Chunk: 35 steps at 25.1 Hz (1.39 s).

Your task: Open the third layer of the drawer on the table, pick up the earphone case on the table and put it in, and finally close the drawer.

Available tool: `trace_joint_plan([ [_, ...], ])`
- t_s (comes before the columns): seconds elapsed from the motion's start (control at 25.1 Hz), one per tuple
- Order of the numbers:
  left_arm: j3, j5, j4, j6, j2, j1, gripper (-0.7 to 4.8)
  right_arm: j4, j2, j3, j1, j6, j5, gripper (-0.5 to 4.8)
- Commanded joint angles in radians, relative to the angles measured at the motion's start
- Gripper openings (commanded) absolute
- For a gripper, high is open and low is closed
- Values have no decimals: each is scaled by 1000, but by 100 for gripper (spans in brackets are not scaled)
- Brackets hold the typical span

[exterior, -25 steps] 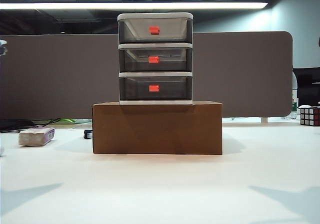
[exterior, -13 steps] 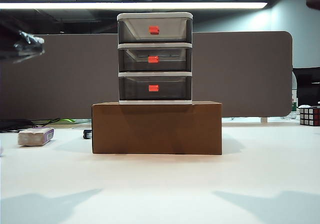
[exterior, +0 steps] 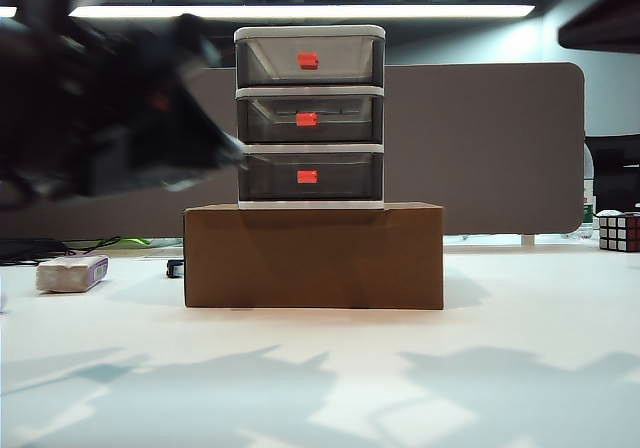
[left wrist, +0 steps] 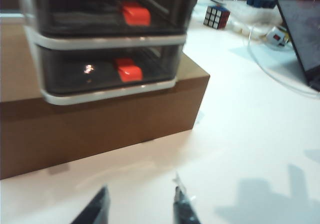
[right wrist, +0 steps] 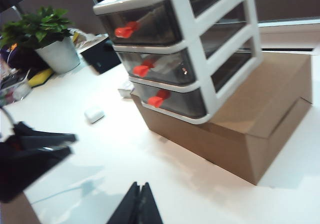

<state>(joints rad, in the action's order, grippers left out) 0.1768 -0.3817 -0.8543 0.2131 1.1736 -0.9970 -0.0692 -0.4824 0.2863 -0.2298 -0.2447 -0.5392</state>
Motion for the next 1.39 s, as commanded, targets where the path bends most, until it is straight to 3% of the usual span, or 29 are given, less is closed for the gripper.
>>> trace_joint_plan([
  [0.04,53,3,-119,-3,100,2,152,-48,-69,44,-15,12,-27,-6],
  [0.12,79,4,-137,-4,149,3,151,-189,-114,47,-25,2,-77,-6],
  [0.28,143,11,-135,11,230,2,152,-370,-175,56,-28,-19,-62,-6],
  [0.44,268,-46,-130,-5,344,1,152,-347,-318,70,-34,-18,-70,-6],
  [0.48,301,-127,-116,-26,375,0,152,-347,-359,72,-48,-16,-68,-6],
  [0.64,359,-299,-105,-60,444,1,152,-346,-507,107,-79,51,-65,-6],
  [0.84,416,-327,-105,-74,519,2,152,-346,-680,193,-130,97,-65,-6],
  [1.04,470,-453,-105,-75,586,-5,152,-346,-789,280,-177,128,-64,-6],
  [1.39,502,-410,-117,-60,598,11,152,-358,-809,292,-179,168,-58,-6],
])
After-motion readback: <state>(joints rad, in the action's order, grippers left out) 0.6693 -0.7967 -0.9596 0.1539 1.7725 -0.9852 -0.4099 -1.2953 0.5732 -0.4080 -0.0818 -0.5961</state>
